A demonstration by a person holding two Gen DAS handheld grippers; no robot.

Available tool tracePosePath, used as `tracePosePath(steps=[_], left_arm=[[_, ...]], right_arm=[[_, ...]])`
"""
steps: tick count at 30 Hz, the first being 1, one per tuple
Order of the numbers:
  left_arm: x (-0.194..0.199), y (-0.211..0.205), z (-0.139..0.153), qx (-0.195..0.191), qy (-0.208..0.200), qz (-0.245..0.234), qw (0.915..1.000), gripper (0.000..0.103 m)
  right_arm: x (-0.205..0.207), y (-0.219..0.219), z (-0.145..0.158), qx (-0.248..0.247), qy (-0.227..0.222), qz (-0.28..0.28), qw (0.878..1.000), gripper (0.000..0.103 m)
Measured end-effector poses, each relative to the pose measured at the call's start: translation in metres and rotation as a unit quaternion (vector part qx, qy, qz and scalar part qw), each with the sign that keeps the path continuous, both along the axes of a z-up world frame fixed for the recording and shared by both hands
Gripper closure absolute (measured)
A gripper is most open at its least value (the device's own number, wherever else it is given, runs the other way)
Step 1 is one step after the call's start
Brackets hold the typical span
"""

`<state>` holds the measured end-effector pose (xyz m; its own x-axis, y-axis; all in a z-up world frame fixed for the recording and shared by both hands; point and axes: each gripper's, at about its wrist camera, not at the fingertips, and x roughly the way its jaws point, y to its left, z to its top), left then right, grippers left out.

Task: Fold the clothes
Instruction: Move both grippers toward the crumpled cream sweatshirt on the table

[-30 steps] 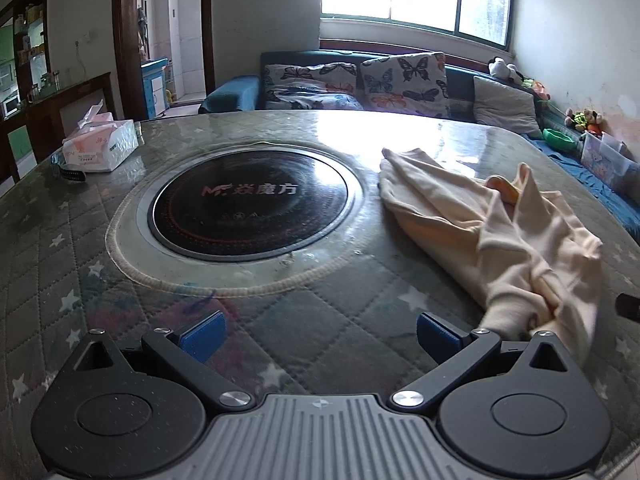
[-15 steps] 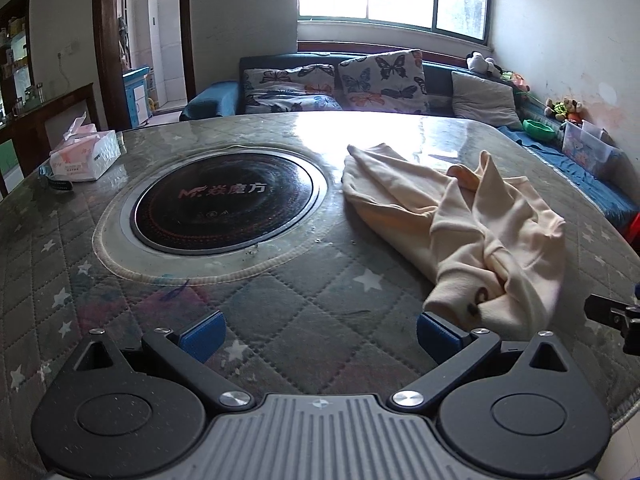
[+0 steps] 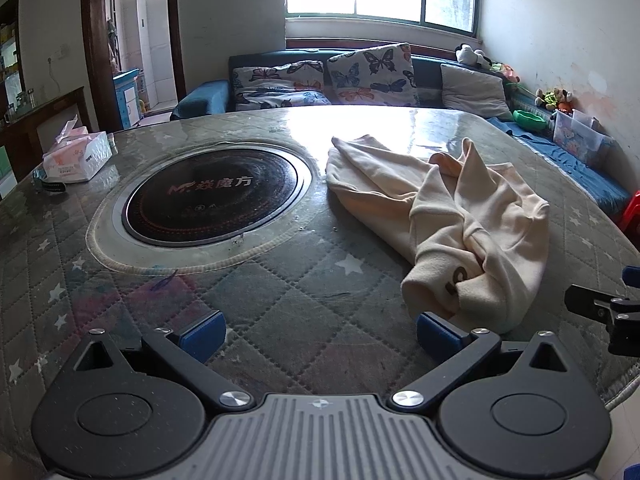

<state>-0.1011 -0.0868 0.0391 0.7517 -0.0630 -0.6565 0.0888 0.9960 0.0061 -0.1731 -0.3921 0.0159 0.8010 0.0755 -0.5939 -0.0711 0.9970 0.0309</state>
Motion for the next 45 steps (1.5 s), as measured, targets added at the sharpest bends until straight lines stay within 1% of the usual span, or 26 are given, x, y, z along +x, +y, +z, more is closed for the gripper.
tracePosePath(steps=[13,29,45], left_arm=[[0.0,-0.006,-0.002,0.004,0.006,-0.009,0.9999,0.0],[0.003,-0.012,-0.002,0.008,0.01,-0.017,0.9998,0.0],[0.018,-0.016,-0.003,0.009,0.016,-0.027,0.9995,0.0]], right_arm=[[0.002,0.003,0.0,0.0,0.008,0.008,1.0,0.0],[0.004,0.005,0.001,0.0,0.006,0.018,1.0,0.0],[0.018,0.007,-0.003,-0.001,0.018,0.024,1.0,0.0]])
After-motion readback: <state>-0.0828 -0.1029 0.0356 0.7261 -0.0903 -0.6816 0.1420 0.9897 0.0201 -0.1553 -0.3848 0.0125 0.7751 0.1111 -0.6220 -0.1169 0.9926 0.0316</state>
